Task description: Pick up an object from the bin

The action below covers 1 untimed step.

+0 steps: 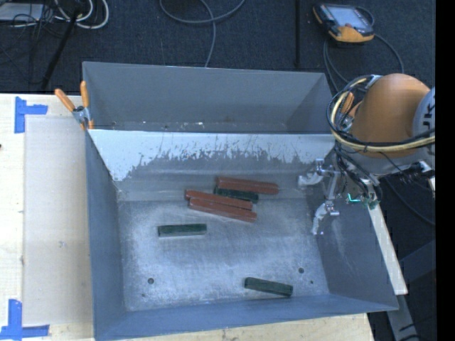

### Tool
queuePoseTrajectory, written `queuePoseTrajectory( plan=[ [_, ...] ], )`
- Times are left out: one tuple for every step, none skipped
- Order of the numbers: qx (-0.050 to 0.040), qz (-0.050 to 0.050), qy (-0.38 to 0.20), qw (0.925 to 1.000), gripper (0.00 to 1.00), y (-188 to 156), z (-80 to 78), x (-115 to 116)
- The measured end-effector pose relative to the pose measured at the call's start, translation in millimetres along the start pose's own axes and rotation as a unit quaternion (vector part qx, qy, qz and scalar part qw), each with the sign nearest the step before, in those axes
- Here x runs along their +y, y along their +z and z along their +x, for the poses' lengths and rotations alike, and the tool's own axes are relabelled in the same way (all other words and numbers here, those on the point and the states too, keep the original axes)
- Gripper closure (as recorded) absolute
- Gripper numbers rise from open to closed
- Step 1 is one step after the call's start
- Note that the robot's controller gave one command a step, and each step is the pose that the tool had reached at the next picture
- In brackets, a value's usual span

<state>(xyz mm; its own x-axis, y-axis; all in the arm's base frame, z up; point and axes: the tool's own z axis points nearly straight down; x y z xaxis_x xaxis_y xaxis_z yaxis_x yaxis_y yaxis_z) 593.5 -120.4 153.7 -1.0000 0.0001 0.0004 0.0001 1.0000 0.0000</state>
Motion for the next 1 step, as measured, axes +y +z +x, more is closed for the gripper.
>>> queuePoseTrajectory(
  plan=[
    [-0.0042,0.002,-0.013,0.9999,0.0,40.3,-10.2,29.8]
  ],
)
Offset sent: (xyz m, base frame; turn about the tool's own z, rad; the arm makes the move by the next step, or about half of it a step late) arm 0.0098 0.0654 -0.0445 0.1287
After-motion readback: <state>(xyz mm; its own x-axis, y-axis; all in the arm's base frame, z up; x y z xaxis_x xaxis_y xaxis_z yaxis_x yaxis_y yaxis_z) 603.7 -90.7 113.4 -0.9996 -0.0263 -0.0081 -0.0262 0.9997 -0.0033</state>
